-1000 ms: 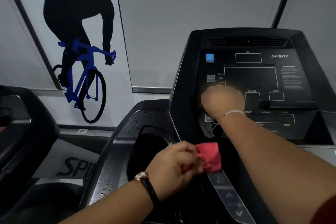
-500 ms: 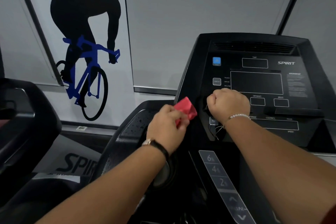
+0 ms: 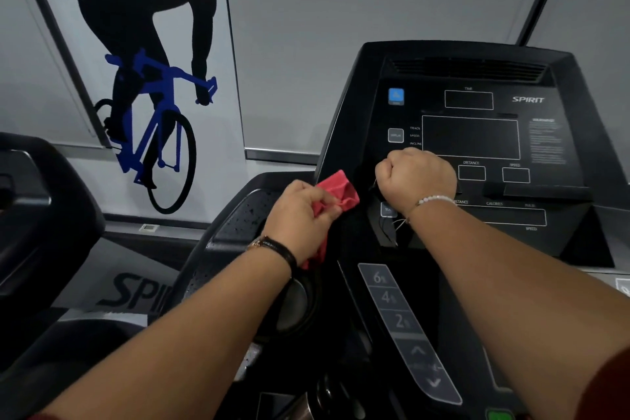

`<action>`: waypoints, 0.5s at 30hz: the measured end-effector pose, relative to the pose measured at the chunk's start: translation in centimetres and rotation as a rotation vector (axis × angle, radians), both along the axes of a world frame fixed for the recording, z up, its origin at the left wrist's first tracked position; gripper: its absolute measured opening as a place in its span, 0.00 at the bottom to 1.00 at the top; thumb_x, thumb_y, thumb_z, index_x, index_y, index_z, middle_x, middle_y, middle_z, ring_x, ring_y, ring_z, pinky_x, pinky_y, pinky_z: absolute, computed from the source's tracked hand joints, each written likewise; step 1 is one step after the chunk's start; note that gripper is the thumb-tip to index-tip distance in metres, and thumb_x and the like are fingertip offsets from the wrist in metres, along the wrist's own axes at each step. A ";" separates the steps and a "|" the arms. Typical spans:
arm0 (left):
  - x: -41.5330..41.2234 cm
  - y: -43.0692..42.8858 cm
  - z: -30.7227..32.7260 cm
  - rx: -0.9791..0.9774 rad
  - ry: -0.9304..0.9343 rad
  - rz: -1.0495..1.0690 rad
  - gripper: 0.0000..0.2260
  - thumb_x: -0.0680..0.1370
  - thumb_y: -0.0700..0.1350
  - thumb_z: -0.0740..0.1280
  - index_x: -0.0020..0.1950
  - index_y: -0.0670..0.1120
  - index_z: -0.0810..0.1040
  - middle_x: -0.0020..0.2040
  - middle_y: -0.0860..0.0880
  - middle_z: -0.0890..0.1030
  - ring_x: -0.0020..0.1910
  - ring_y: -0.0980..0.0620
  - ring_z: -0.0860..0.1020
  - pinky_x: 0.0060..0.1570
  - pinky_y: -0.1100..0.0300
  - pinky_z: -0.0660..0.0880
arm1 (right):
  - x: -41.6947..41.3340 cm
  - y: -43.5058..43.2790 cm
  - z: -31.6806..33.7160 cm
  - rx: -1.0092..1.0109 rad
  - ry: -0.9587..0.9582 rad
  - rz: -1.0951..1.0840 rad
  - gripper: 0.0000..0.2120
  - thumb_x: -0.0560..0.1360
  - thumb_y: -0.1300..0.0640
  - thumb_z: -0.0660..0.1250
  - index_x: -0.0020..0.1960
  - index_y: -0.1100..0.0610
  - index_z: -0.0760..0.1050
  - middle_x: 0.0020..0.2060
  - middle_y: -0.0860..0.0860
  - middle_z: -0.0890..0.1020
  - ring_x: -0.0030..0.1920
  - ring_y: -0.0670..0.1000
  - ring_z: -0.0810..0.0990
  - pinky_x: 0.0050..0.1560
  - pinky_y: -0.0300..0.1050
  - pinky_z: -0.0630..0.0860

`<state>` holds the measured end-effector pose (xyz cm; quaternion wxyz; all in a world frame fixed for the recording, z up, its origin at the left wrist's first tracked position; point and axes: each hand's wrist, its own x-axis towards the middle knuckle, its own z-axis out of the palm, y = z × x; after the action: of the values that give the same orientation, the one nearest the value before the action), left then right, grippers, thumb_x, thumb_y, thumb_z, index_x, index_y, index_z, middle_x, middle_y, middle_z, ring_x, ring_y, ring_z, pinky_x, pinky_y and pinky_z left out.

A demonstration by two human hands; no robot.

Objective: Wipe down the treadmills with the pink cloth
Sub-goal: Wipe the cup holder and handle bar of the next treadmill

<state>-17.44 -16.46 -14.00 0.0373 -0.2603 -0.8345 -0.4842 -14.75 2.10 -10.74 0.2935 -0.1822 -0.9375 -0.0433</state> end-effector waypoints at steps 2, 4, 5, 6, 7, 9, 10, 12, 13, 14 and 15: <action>0.5 -0.2 -0.1 0.045 -0.021 0.000 0.08 0.72 0.45 0.73 0.37 0.57 0.77 0.44 0.56 0.71 0.47 0.57 0.74 0.51 0.66 0.68 | 0.0 0.0 0.0 -0.006 -0.006 -0.002 0.14 0.75 0.51 0.51 0.33 0.54 0.67 0.32 0.49 0.71 0.37 0.52 0.70 0.37 0.45 0.63; 1.7 -1.1 -1.0 0.095 -0.030 -0.095 0.13 0.70 0.42 0.75 0.35 0.59 0.77 0.43 0.55 0.72 0.45 0.62 0.74 0.52 0.69 0.68 | -0.1 0.0 0.0 -0.001 -0.004 -0.004 0.14 0.75 0.51 0.52 0.34 0.54 0.67 0.32 0.49 0.70 0.37 0.52 0.69 0.37 0.45 0.63; 2.6 -1.6 -1.8 0.106 -0.031 -0.179 0.12 0.69 0.41 0.75 0.34 0.58 0.78 0.43 0.55 0.72 0.44 0.63 0.73 0.51 0.71 0.68 | -0.1 0.0 0.0 0.001 0.000 -0.004 0.14 0.75 0.51 0.52 0.34 0.54 0.67 0.33 0.49 0.70 0.36 0.52 0.69 0.37 0.45 0.63; 3.5 -2.3 -2.7 0.112 -0.028 -0.274 0.10 0.68 0.42 0.76 0.34 0.55 0.80 0.43 0.55 0.72 0.44 0.64 0.73 0.50 0.71 0.68 | -0.1 0.0 0.0 0.001 0.002 -0.003 0.14 0.75 0.51 0.52 0.34 0.54 0.67 0.33 0.49 0.70 0.36 0.53 0.69 0.37 0.46 0.63; 4.4 -2.8 -3.5 0.122 -0.029 -0.383 0.05 0.67 0.44 0.76 0.37 0.53 0.81 0.43 0.54 0.72 0.44 0.63 0.74 0.50 0.71 0.69 | -0.1 0.0 0.0 0.005 0.004 -0.004 0.14 0.75 0.51 0.52 0.34 0.54 0.66 0.33 0.49 0.70 0.36 0.53 0.68 0.37 0.46 0.63; 6.3 -3.8 -4.6 0.113 -0.056 -0.581 0.07 0.67 0.46 0.74 0.44 0.51 0.82 0.46 0.56 0.73 0.46 0.61 0.75 0.49 0.69 0.71 | -0.1 -0.1 0.0 0.012 0.001 -0.006 0.15 0.75 0.51 0.51 0.33 0.55 0.67 0.32 0.49 0.69 0.36 0.53 0.69 0.37 0.46 0.63; 6.9 -4.0 -4.8 0.090 -0.071 -0.655 0.08 0.68 0.45 0.74 0.45 0.50 0.82 0.47 0.58 0.73 0.46 0.61 0.75 0.48 0.69 0.71 | 0.0 -0.1 0.1 0.014 0.002 -0.005 0.15 0.75 0.51 0.51 0.33 0.55 0.67 0.32 0.49 0.69 0.36 0.53 0.69 0.37 0.46 0.63; 7.4 -4.1 -4.8 0.047 -0.079 -0.735 0.07 0.69 0.42 0.74 0.46 0.48 0.82 0.47 0.59 0.73 0.46 0.62 0.75 0.47 0.69 0.71 | 0.0 -0.1 0.0 0.011 0.005 0.000 0.15 0.75 0.51 0.51 0.33 0.55 0.67 0.32 0.50 0.70 0.36 0.53 0.69 0.37 0.46 0.63; 7.4 -4.1 -4.8 0.038 -0.060 -0.733 0.07 0.69 0.42 0.74 0.46 0.48 0.82 0.47 0.60 0.73 0.46 0.62 0.75 0.47 0.69 0.71 | 0.0 -0.1 0.0 0.009 0.004 0.003 0.15 0.75 0.51 0.51 0.34 0.55 0.67 0.33 0.50 0.70 0.37 0.53 0.69 0.37 0.46 0.63; 7.1 -4.0 -4.8 0.044 -0.039 -0.706 0.08 0.69 0.42 0.74 0.47 0.48 0.82 0.47 0.60 0.73 0.46 0.62 0.75 0.47 0.70 0.71 | 0.0 -0.1 0.0 0.006 0.004 0.006 0.15 0.75 0.51 0.50 0.34 0.55 0.68 0.33 0.50 0.71 0.37 0.53 0.69 0.37 0.46 0.63; 6.8 -3.8 -4.9 0.063 -0.015 -0.658 0.08 0.69 0.42 0.74 0.47 0.49 0.82 0.48 0.60 0.73 0.47 0.62 0.75 0.48 0.70 0.71 | 0.0 0.0 0.0 0.002 0.006 0.009 0.15 0.76 0.51 0.51 0.34 0.55 0.68 0.33 0.50 0.71 0.37 0.53 0.69 0.38 0.47 0.63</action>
<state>-10.69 -20.29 -18.89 -0.1191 -0.5110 -0.6905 -0.4979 -14.73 2.09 -10.76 0.2965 -0.1778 -0.9374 -0.0426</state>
